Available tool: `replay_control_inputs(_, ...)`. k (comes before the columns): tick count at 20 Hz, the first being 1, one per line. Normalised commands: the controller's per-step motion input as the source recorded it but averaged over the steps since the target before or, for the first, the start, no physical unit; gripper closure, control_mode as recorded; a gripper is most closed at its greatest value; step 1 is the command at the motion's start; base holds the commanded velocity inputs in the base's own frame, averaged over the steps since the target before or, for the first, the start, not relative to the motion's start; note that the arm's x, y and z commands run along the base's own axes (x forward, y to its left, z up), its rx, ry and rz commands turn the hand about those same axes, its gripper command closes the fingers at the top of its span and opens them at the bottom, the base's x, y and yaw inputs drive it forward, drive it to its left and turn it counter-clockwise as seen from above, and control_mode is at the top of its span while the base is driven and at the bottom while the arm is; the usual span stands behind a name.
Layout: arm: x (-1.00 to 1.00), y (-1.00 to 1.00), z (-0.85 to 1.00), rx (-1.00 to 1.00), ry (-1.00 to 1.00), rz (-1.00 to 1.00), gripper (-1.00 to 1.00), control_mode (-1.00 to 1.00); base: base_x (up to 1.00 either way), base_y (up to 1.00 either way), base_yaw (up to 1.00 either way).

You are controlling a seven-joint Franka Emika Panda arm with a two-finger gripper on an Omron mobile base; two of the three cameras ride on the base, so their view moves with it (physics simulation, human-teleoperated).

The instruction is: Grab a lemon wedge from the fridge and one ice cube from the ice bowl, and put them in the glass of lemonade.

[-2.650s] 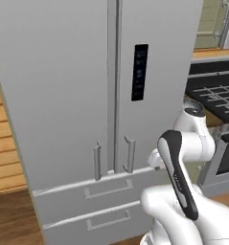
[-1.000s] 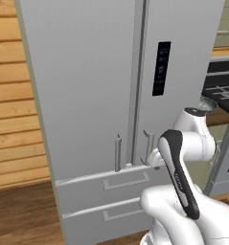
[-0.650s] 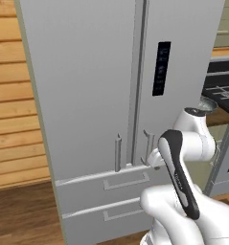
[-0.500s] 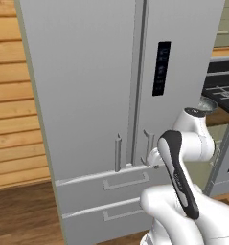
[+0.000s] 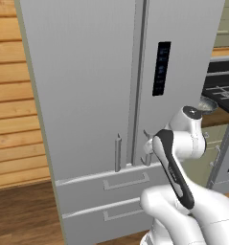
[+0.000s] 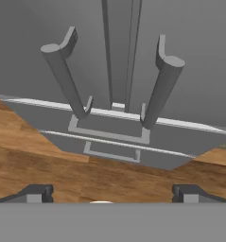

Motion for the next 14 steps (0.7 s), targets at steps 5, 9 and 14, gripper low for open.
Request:
replay_control_inputs(5, 1.0, -0.11, -0.17, -0.07, 0.03, 0.0, -1.0, -1.0, 0.0, 0.0, 0.0)
replay_control_inputs(9, 0.86, -0.24, -0.53, 0.0, 0.0, 0.0, -1.0, -1.0, 0.0, 0.0, 0.0)
replay_control_inputs(14, 0.26, -0.61, -0.22, 0.05, -0.02, -0.05, -1.0, -1.0, 0.0, 0.0, 0.0)
